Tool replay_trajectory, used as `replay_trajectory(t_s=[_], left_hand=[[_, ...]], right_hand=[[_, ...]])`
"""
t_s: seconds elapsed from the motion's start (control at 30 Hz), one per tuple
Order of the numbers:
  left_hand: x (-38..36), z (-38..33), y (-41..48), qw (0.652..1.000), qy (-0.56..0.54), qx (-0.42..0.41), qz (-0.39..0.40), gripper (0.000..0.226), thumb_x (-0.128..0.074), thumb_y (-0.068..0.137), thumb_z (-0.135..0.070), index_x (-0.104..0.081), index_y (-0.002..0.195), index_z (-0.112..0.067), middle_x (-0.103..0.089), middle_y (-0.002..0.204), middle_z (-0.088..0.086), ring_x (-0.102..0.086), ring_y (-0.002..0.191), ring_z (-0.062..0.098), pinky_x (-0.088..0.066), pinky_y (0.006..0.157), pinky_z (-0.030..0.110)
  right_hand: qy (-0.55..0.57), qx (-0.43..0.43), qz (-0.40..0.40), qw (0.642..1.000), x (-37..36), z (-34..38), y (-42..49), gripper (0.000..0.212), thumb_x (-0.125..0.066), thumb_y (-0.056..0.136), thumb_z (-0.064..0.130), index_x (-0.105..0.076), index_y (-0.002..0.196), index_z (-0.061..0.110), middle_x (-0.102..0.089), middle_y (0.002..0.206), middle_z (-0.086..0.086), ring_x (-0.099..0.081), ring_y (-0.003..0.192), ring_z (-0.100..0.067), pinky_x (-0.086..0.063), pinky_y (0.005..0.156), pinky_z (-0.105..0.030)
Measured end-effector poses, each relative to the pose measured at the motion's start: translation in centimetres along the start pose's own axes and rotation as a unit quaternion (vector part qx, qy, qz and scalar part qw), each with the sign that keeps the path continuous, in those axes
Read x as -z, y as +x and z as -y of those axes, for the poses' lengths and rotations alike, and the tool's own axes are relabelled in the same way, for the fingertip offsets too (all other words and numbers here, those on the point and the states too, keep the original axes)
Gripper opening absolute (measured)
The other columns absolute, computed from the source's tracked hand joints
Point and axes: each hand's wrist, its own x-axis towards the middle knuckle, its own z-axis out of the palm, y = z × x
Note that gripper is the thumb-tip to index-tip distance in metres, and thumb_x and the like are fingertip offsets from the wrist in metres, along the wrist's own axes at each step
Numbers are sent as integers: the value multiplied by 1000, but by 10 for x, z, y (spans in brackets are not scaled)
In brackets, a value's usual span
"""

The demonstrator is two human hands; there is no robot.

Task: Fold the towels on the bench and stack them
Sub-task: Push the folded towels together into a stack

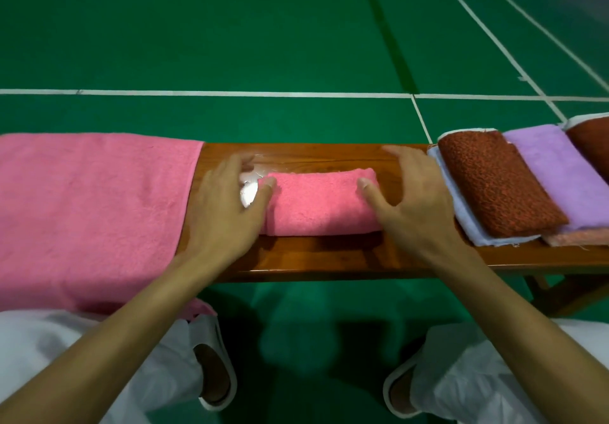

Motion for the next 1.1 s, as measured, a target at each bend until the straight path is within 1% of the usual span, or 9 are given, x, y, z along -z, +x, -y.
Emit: replay_trajectory(t_s=[0.13, 0.2, 0.3, 0.73, 0.8, 0.87, 0.93, 1.03, 1.1], left_hand=[[-13, -20, -10, 974, 114, -177, 83, 61, -22, 107, -52, -27, 163, -27, -28, 168, -3, -19, 157, 18, -25, 124, 46], [-26, -20, -16, 954, 185, -189, 139, 62, -7, 107, -54, -13, 165, -31, -10, 172, -3, 0, 160, 19, -13, 128, 47], [-40, -9, -17, 950, 211, -157, 171, 62, 0, 106, -54, -5, 165, -35, 1, 173, -5, 13, 159, 19, -1, 129, 49], [-41, 12, 5, 983, 79, -49, 161, 64, -10, 104, -58, -15, 164, -36, -10, 172, 2, -1, 159, 25, -11, 127, 59], [-39, 15, 10, 990, 44, -4, 135, 69, -20, 103, -64, -20, 163, -31, -28, 168, 8, -22, 156, 30, -21, 124, 60], [-30, 15, 20, 994, 56, 84, 51, 78, -25, 96, -76, -50, 145, -20, -59, 142, 12, -53, 131, 35, -42, 109, 59], [-18, 12, 28, 983, 115, 145, 15, 78, -31, 93, -80, -69, 110, -14, -64, 123, 12, -55, 116, 35, -44, 100, 53], [-12, 11, 31, 976, 136, 161, 48, 79, -37, 87, -86, -69, 68, -16, -65, 110, 16, -56, 109, 37, -43, 91, 50], [-15, 7, 27, 977, 99, 166, 94, 80, -42, 76, -93, -64, 62, -18, -67, 102, 18, -62, 99, 37, -50, 88, 47]], right_hand=[[-78, 163, 99, 979, -8, 23, -8, 67, -31, 106, 55, -28, 161, 18, -15, 171, -4, -7, 159, -24, -16, 126, -53], [-111, 160, 168, 966, -21, 24, -14, 67, -18, 107, 56, -16, 164, 22, -2, 173, -1, 8, 159, -23, -8, 126, -57], [-145, 132, 218, 956, -35, 15, -19, 67, -5, 105, 59, -10, 165, 30, 1, 173, 0, 12, 158, -24, -7, 126, -59], [-62, 3, 219, 974, -38, -13, -4, 61, -9, 102, 60, -5, 161, 47, 6, 173, 3, 6, 159, -25, -1, 127, -54], [-16, -19, 214, 977, -32, -12, 0, 63, -15, 102, 61, -6, 162, 45, -1, 173, 1, -4, 159, -25, -7, 127, -53], [58, -61, 158, 984, -24, -7, 7, 64, -29, 104, 58, -17, 163, 35, -24, 169, -4, -25, 154, -27, -22, 124, -52], [74, -128, 80, 986, -15, -2, 17, 59, -46, 104, 51, -40, 154, 20, -55, 149, -10, -51, 137, -31, -40, 113, -48], [19, -233, 88, 968, -6, 2, 28, 61, -51, 95, 65, -61, 125, 13, -69, 116, -10, -64, 109, -34, -51, 93, -46], [-6, -255, 148, 956, -5, 4, 30, 64, -51, 89, 74, -66, 97, 12, -71, 102, -11, -67, 96, -34, -53, 81, -42]])
